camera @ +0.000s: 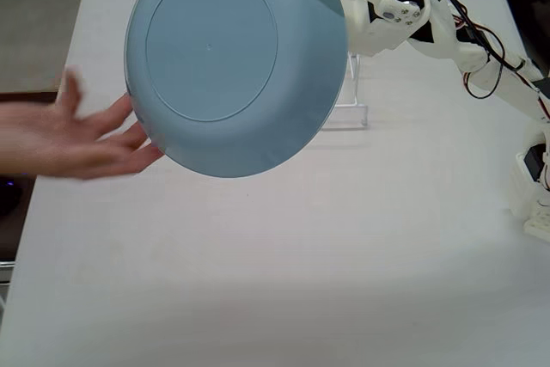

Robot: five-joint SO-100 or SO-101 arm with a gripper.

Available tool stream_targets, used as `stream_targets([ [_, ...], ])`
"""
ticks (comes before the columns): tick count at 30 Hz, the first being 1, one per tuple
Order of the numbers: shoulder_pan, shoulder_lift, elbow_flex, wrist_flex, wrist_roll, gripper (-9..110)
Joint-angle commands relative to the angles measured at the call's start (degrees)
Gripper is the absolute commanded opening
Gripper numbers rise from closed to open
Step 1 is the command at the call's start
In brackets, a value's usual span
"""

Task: Would you please take all the plates for me?

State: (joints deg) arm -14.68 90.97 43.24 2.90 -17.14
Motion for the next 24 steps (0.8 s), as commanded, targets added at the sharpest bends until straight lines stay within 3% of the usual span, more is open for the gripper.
stream_targets([
  [1, -0.8, 4.3, -0.4, -2.3, 0.4, -1],
  [9, -1.0, 4.3, -0.2, -2.3, 1.1, 0],
  [15, 0.1, 7.0, 5.4, -0.7, 0.7, 34],
  [21, 0.3, 9.7, 5.4, 11.7, 2.5, 40],
  [24, 0.6, 12.0, 5.4, 23.3, 4.7, 39],
])
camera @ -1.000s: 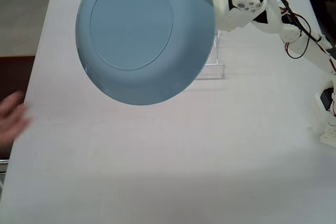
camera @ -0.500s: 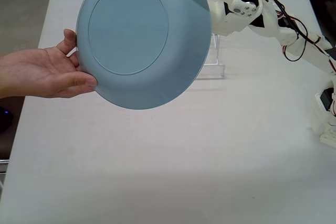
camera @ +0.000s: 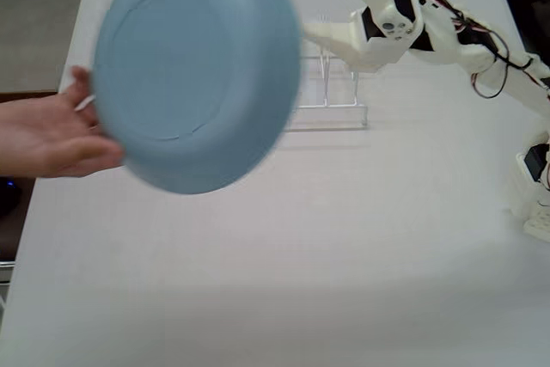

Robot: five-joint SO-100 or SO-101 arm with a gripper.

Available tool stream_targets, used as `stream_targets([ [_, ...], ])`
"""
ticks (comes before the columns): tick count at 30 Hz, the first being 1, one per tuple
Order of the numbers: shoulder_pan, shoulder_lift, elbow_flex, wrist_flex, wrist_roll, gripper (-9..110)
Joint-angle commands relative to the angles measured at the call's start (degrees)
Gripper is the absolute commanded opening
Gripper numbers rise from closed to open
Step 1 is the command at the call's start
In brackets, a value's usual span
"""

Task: Would you please take all the plates for me?

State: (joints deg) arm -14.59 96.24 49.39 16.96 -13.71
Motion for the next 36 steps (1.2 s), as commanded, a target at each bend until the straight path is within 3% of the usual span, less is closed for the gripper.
stream_targets([
  [1, 0.7, 7.4, -0.7, 13.1, 2.3, 39],
  [5, 2.0, 12.1, 4.5, 26.5, 7.3, 34],
  [9, 4.8, 17.9, 15.7, 31.2, 13.8, 28],
  [26, 5.9, 42.1, 56.7, 23.6, 22.4, 0],
  [36, 5.8, 51.9, 73.5, 16.4, 22.6, 0],
])
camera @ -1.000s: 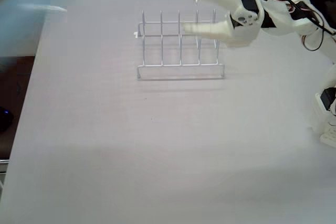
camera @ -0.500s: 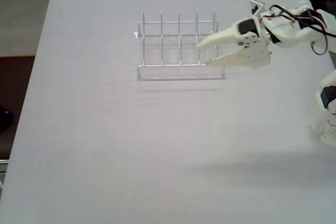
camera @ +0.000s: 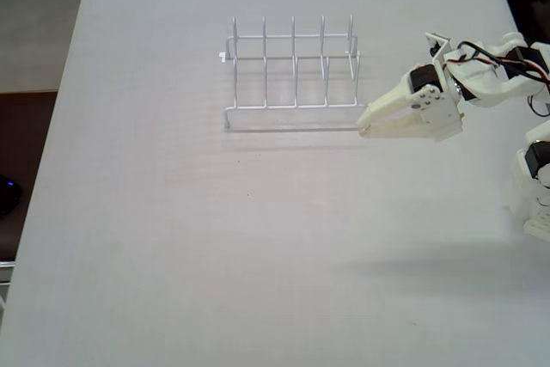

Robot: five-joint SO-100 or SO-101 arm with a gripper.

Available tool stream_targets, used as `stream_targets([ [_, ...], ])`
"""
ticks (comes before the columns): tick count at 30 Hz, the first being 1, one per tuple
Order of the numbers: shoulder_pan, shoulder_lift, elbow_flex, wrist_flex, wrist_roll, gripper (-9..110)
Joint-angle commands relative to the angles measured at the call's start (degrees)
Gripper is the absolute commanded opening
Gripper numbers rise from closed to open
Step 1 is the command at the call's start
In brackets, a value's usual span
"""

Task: Would you please take all the plates for me?

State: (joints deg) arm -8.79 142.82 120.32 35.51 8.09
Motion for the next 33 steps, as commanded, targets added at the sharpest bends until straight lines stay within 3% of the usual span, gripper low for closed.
stream_targets([
  [1, 0.0, 6.6, 4.5, -2.7, 1.1, 0],
  [33, 7.3, 40.7, 48.7, -6.4, 2.5, 0],
])
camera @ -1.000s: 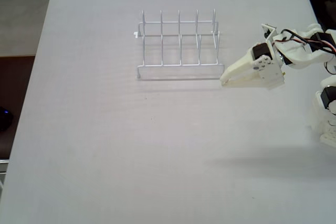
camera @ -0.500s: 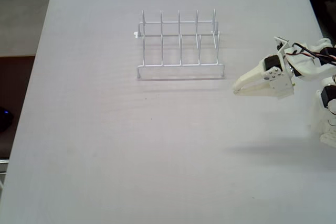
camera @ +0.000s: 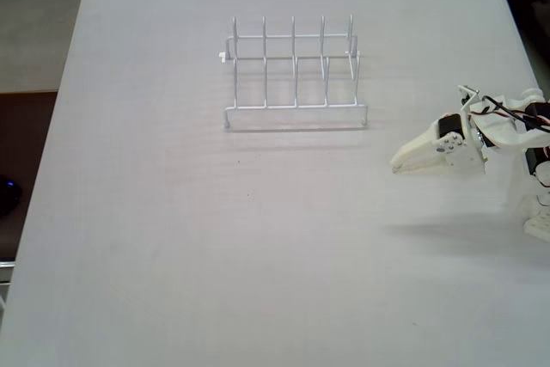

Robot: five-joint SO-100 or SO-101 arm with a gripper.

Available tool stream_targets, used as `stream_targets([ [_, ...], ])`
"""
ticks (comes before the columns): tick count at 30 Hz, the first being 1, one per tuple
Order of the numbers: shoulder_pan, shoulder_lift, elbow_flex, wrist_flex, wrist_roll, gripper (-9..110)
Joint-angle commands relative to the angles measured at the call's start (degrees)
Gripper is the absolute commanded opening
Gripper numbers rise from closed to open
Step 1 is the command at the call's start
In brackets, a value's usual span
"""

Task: Would you please take all the plates for me?

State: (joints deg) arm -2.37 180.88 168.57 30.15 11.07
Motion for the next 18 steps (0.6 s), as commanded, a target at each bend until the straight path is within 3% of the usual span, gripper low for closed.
stream_targets([
  [1, 1.0, 3.4, 1.3, -1.1, -0.7, 0],
  [18, 1.7, 8.6, 10.9, -2.6, -0.9, 0],
])
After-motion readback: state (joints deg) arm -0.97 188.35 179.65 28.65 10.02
